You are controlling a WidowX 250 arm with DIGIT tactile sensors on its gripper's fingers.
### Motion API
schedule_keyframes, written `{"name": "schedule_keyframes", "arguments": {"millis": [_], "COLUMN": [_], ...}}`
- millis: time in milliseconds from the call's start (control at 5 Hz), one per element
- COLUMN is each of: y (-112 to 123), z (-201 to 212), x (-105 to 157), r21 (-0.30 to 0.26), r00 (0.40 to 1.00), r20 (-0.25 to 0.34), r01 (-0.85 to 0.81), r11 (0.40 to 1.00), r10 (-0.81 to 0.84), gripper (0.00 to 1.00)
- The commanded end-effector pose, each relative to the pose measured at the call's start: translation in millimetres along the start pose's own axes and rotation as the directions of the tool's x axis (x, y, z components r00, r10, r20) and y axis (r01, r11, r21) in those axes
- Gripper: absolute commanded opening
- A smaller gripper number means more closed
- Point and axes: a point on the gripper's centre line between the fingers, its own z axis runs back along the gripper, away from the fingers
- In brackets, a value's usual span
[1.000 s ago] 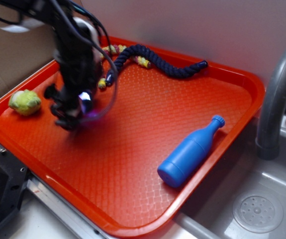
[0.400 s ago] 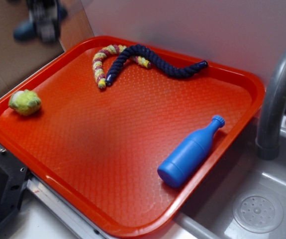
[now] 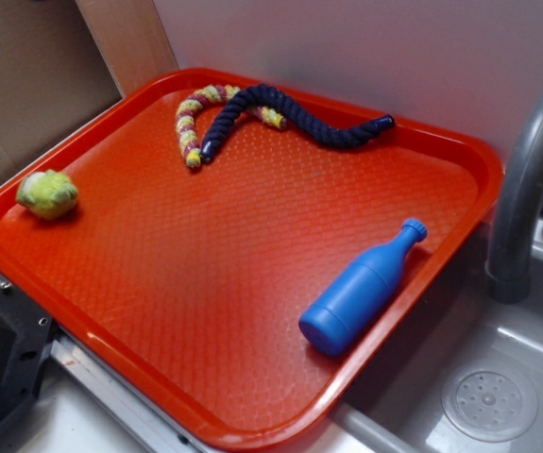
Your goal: Grab the plastic pickle.
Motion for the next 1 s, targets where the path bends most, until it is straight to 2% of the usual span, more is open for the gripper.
{"name": "schedule_keyframes", "arguments": {"millis": [0, 200, 400, 600, 800], "y": [-3, -3, -5, -3, -4], "z": [18, 12, 13, 8, 7], "x": [-3, -1, 1, -1, -1], "r21": [0.092, 0.057, 0.012, -0.063, -0.069], "r00": [0.939, 0.946, 0.943, 0.941, 0.943], "r20": [0.158, 0.187, 0.182, 0.182, 0.185], "r01": [-0.322, -0.280, -0.285, -0.277, -0.269], "r11": [0.942, 0.958, 0.958, 0.959, 0.961], "r10": [0.305, 0.266, 0.278, 0.284, 0.278], "gripper": [0.00, 0.00, 0.00, 0.00, 0.00]}}
